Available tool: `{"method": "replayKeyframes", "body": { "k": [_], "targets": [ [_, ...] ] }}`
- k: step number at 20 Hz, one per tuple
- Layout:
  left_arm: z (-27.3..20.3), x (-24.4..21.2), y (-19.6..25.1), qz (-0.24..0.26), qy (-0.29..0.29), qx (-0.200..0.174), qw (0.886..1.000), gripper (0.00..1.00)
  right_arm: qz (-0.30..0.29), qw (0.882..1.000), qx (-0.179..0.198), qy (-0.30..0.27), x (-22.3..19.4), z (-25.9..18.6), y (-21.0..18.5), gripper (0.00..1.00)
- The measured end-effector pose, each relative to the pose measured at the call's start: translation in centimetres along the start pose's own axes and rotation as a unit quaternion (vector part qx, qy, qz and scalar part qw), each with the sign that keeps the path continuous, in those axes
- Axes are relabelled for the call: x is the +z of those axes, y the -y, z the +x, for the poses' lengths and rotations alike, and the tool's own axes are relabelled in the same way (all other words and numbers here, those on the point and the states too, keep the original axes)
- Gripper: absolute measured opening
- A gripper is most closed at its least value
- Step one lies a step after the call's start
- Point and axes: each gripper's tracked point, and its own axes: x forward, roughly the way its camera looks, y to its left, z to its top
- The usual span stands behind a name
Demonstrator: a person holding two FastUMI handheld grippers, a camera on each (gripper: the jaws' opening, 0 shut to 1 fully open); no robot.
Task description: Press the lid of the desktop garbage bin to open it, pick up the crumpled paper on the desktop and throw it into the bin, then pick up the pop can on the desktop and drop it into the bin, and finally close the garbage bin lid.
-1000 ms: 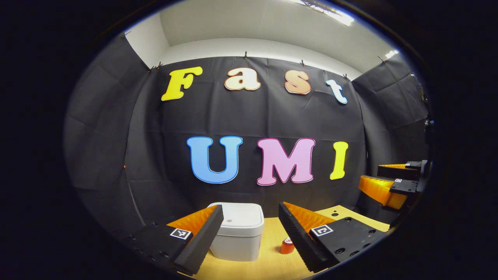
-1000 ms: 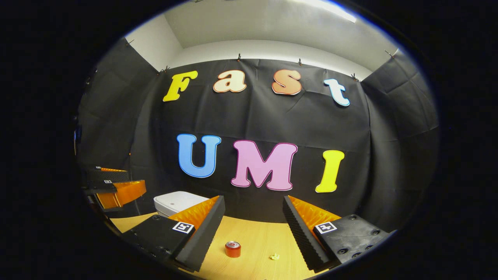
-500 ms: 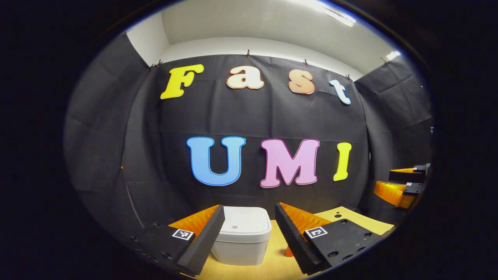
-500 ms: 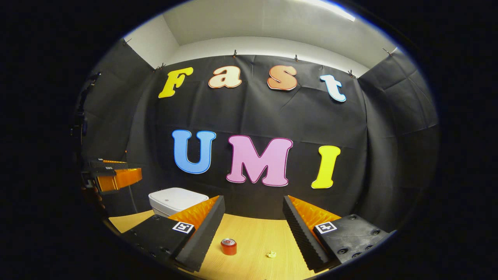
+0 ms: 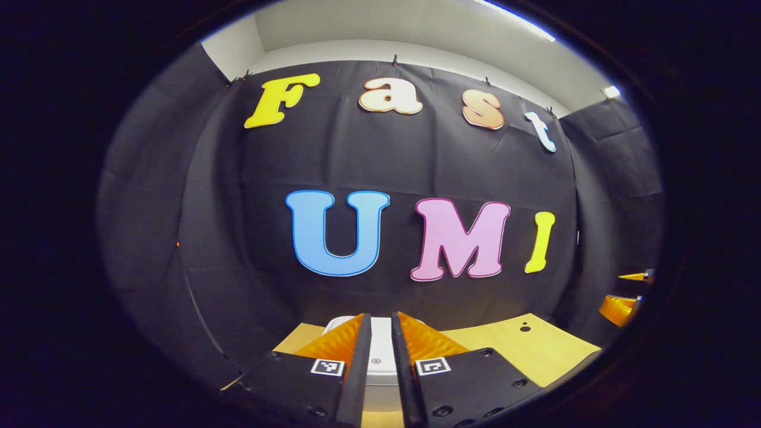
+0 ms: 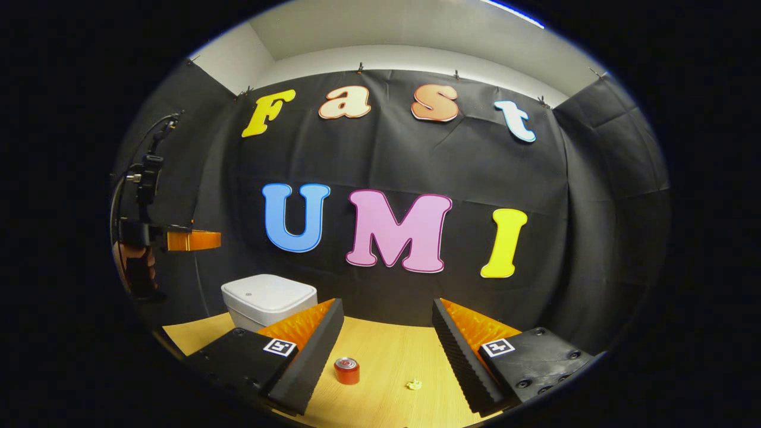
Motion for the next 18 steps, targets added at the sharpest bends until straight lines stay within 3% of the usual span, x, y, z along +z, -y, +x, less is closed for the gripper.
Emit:
{"method": "replayKeyframes", "body": {
  "k": [3, 6, 14, 18],
  "targets": [
    [2.8, -1.5, 0.0, 0.001, -0.017, -0.004, 1.000, 0.07, 0.002, 1.000, 0.002, -0.008, -0.8, 0.8, 0.5, 0.96],
    [4.8, -4.4, 2.0, -0.014, -0.050, -0.060, 0.997, 0.06, 0.010, 1.000, 0.007, -0.018, -1.7, 1.9, 1.1, 0.96],
    [8.9, -10.2, 1.7, -0.008, -0.102, -0.055, 0.993, 0.06, 0.013, 0.999, 0.029, -0.030, -4.1, 4.4, 2.5, 0.96],
    [9.3, -12.3, 2.0, -0.014, -0.130, -0.060, 0.990, 0.06, 0.022, 0.999, 0.013, -0.043, -5.1, 4.8, 3.4, 0.97]
  ]
}}
